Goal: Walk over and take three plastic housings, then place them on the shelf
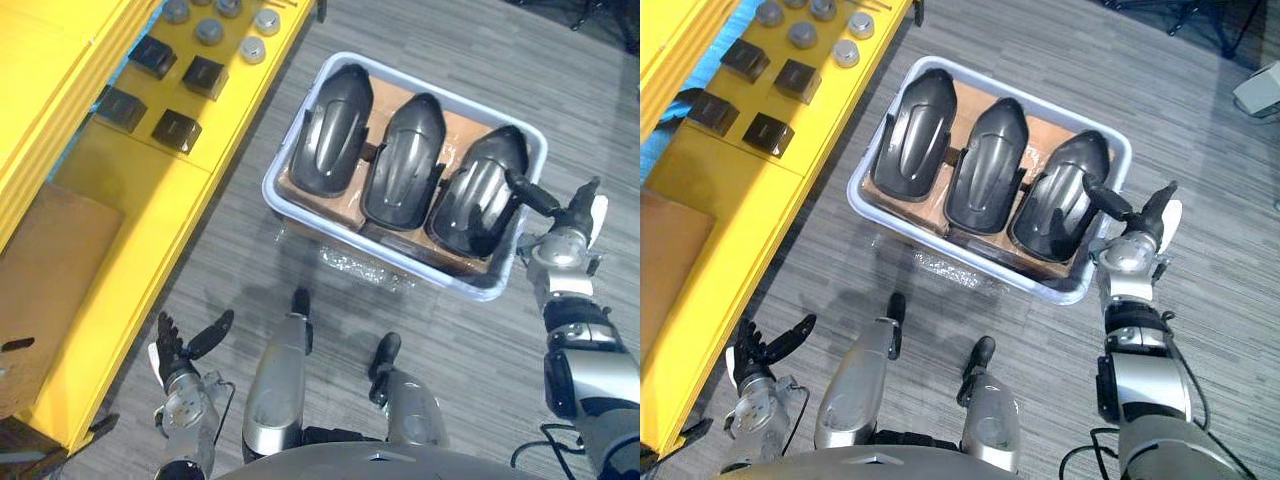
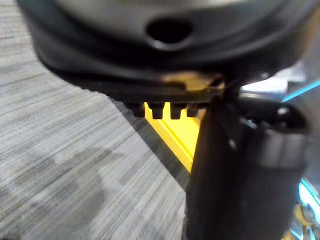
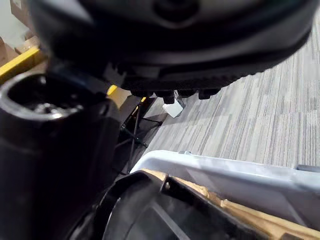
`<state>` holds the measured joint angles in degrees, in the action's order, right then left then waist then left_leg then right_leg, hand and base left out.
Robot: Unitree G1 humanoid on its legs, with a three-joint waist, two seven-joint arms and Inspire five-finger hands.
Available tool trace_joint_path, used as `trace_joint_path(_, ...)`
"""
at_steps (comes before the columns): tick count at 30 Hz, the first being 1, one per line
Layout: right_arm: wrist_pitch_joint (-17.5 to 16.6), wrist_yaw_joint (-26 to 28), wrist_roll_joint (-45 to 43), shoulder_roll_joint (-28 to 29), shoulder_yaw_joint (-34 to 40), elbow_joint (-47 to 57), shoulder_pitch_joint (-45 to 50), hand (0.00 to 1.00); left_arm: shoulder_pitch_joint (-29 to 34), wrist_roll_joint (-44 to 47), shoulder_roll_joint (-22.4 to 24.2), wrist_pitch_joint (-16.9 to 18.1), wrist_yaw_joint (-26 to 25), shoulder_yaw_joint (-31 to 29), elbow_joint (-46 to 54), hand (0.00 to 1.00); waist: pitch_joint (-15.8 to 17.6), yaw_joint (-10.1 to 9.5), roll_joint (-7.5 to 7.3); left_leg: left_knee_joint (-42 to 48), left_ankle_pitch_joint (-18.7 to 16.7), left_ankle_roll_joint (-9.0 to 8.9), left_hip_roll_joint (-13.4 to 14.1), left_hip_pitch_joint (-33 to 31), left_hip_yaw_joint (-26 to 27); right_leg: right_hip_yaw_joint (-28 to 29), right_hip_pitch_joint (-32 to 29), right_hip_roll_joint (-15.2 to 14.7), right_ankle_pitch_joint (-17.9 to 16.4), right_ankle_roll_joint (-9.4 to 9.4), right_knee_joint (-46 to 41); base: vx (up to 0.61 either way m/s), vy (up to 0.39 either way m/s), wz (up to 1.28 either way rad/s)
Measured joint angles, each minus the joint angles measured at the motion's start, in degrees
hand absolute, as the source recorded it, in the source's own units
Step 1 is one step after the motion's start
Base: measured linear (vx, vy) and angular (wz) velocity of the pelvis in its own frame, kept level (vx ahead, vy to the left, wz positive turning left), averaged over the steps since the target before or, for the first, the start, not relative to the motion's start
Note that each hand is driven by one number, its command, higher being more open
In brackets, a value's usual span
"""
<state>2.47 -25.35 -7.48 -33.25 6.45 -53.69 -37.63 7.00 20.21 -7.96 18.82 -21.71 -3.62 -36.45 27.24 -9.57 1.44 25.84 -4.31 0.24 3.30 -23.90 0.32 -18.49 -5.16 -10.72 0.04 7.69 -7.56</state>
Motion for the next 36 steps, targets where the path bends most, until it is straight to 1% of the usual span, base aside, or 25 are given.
trace_joint_path(3, 0.92, 0.77, -0.26, -0.13, -0.74, -1.91, -1.65, 1.0, -0.04, 0.48, -0.33, 0.05, 0.21, 0.83, -0.11, 1.0, 0.33, -0.04, -0.01, -0.07, -0.19, -0.14, -0.02, -0.54, -0.31, -0.11, -0.89, -0.1, -0.55, -0.06, -1.15, -0.04, 0.004, 0.05)
trace_joint_path(4, 1.76, 1.66, -0.34, -0.64, -1.22, -3.07, -2.33, 1.0, -0.07, 0.57, -0.33, 0.05, 0.49, 0.99, -0.12, 1.0, 0.41, -0.1, -0.01, -0.14, -0.2, -0.26, -0.03, -0.99, -0.46, -0.13, -1.41, -0.11, -0.67, -0.05, -1.47, -0.03, -0.009, 0.03)
trace_joint_path(6, 2.64, 2.75, -1.02, -1.18, -1.45, -4.85, -3.21, 1.0, -0.08, 2.18, -0.35, 0.05, 0.76, 1.6, -0.27, 1.0, 0.75, -0.32, 0.24, -0.26, -0.1, -0.31, -0.03, -1.04, -0.52, -0.17, -1.52, -0.11, -0.67, -0.06, -1.55, 0.0, 0.0, 0.0)
trace_joint_path(7, 3.39, 3.89, -2.13, -1.81, -1.51, -6.18, -3.87, 1.0, -0.12, 2.74, -0.37, 0.05, 0.79, 2.26, -0.58, 1.0, 0.91, -0.52, 0.54, -0.73, 0.36, 0.02, -0.17, -1.04, -0.51, -0.17, -1.79, -0.23, -0.67, -0.06, -1.63, 0.0, 0.0, 0.0)
trace_joint_path(12, 4.6, 5.23, -1.93, -3.01, -1.59, -8.14, -5.26, 1.0, -0.21, 4.99, -0.41, 0.41, 1.14, 4.03, -0.64, 1.0, 1.26, -0.77, 1.22, -1.98, 1.39, -0.06, -0.59, -1.04, -0.59, -0.27, -2.55, -0.62, -0.79, -0.14, -1.94, 0.0, -0.005, 0.03)
trace_joint_path(13, 4.69, 5.42, -1.91, -3.03, -1.7, -8.94, -5.93, 0.0, -0.21, 4.99, -0.41, 0.51, 1.15, 4.15, -0.66, 1.0, 1.32, -0.74, 1.33, -2.11, 1.61, -0.04, -0.67, -1.07, -0.59, -0.34, -2.88, -0.8, -1.02, -0.21, -2.45, 0.0, 0.0, 0.0)
trace_joint_path(15, 4.93, 6.12, -1.74, -3.38, -2.42, -9.89, -6.37, 0.0, -0.24, 4.99, -0.43, 1.13, 1.18, 5.02, -0.74, 1.0, 1.37, -0.8, 1.82, -2.08, 1.62, -0.04, -0.71, -1.07, -0.66, -0.88, -3.0, -0.98, -1.49, -0.2, -3.1, 0.0, -0.017, 0.06)
trace_joint_path(17, 5.64, 6.82, -1.39, -4.05, -3.63, -10.86, -6.74, 0.0, -0.41, 5.2, -0.43, 1.47, 1.32, 5.59, -0.74, 1.0, 1.36, -1.13, 1.96, -2.04, 1.67, -0.09, -0.77, -1.62, -0.81, -1.0, -3.94, -1.2, -2.19, -0.23, -4.37, -0.01, -0.022, 0.08)
trace_joint_path(18, 5.99, 7.28, 0.24, -4.78, -3.86, -11.52, -6.97, 0.0, -0.93, 6.38, -0.41, 1.47, 1.68, 6.12, -1.01, 1.0, 1.62, -1.24, 2.44, -2.03, 1.76, -0.11, -0.87, -1.84, -1.18, -1.46, -4.04, -1.26, -2.43, -0.35, -4.75, -0.01, -0.019, 0.11)
trace_joint_path(20, 6.32, 7.12, 0.53, -5.41, -3.93, -12.18, -7.59, 0.0, -1.16, 6.72, -0.35, 1.47, 2.08, 6.19, -1.37, 1.0, 1.75, -1.27, 2.72, -2.06, 1.84, -0.16, -1.0, -1.98, -1.39, -1.62, -4.49, -1.5, -2.96, -0.38, -5.66, -0.02, -0.019, 0.09)
trace_joint_path(24, 7.27, 6.24, 2.77, -10.69, -4.75, -14.28, -10.38, 0.0, -2.67, 7.22, -0.35, 1.56, 2.41, 6.21, -1.51, 1.0, 2.02, -1.4, 3.95, -2.36, 2.66, -0.33, -1.44, -4.2, -2.48, -2.44, -7.63, -2.25, -4.48, -0.7, -8.97, -0.03, -0.026, 0.13)
trace_joint_path(27, 7.39, 5.46, 3.08, -12.03, -4.72, -14.58, -10.62, 0.0, -2.73, 7.21, -0.35, 1.56, 2.44, 6.53, -1.5, 1.0, 2.09, -1.4, 4.66, -2.36, 2.85, -0.48, -1.48, -4.72, -2.74, -2.56, -8.5, -2.44, -5.04, -0.84, -10.1, -0.01, -0.028, 0.05)
trace_joint_path(30, 7.29, 6.74, 4.93, -12.05, -4.94, -14.83, -10.59, 0.0, -2.74, 7.24, -0.33, 1.58, 2.59, 6.7, -1.27, 1.0, 2.03, -1.22, 4.98, -2.25, 3.03, -0.69, -1.51, -4.71, -3.01, -2.78, -9.13, -3.13, -6.44, -1.01, -12.19, 0.01, -0.037, 0.06)
trace_joint_path(33, 6.19, 7.46, 5.27, -11.24, -5.35, -13.89, -10.58, 0.0, -2.98, 9.0, -0.31, 2.03, 4.08, 6.79, -1.01, 1.0, 2.0, -1.22, 5.12, -2.22, 3.1, -0.98, -1.41, -4.73, -3.29, -2.97, -9.65, -3.21, -7.41, -1.3, -13.7, 0.0, -0.047, 0.05)
trace_joint_path(36, 5.22, 7.69, 7.73, -11.23, -7.42, -12.85, -10.54, 0.0, -3.01, 9.71, -0.32, 2.13, 4.74, 6.56, -0.51, 1.0, 1.98, -1.34, 5.16, -2.15, 3.2, -1.26, -1.19, -4.71, -3.72, -3.4, -9.77, -3.2, -8.09, -1.7, -14.74, -0.01, -0.05, 0.07)
